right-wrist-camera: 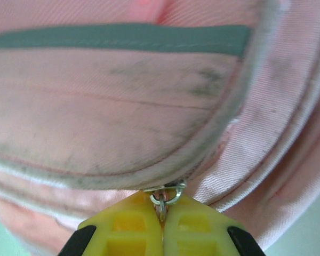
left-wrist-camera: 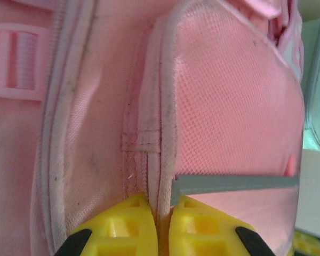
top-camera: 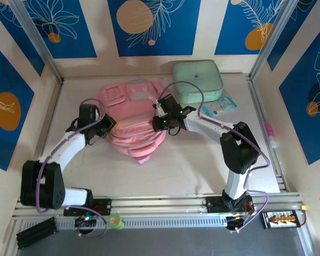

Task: Pack the student bag

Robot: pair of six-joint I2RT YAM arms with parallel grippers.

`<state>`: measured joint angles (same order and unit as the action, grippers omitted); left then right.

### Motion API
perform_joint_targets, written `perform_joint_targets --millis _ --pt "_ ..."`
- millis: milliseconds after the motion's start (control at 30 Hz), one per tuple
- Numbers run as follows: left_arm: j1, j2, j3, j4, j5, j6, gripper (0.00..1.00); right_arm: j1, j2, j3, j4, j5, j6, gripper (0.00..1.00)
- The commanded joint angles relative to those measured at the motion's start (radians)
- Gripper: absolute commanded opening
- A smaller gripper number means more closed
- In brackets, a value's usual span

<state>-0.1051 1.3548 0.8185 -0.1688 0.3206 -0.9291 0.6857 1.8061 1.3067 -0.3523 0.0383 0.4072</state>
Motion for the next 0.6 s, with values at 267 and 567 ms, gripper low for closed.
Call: perform_joint_targets --millis 267,567 --pt "0.094 -0.029 0.058 -0.041 -0.114 0.076 0.38 0.160 0.125 0.197 0.026 -0.152 0.005 0.00" --pt "0.092 -0.050 -0.059 0.129 0.103 -0.085 0.41 0.214 0.201 0.306 0.000 -0.196 -0.008 0.00"
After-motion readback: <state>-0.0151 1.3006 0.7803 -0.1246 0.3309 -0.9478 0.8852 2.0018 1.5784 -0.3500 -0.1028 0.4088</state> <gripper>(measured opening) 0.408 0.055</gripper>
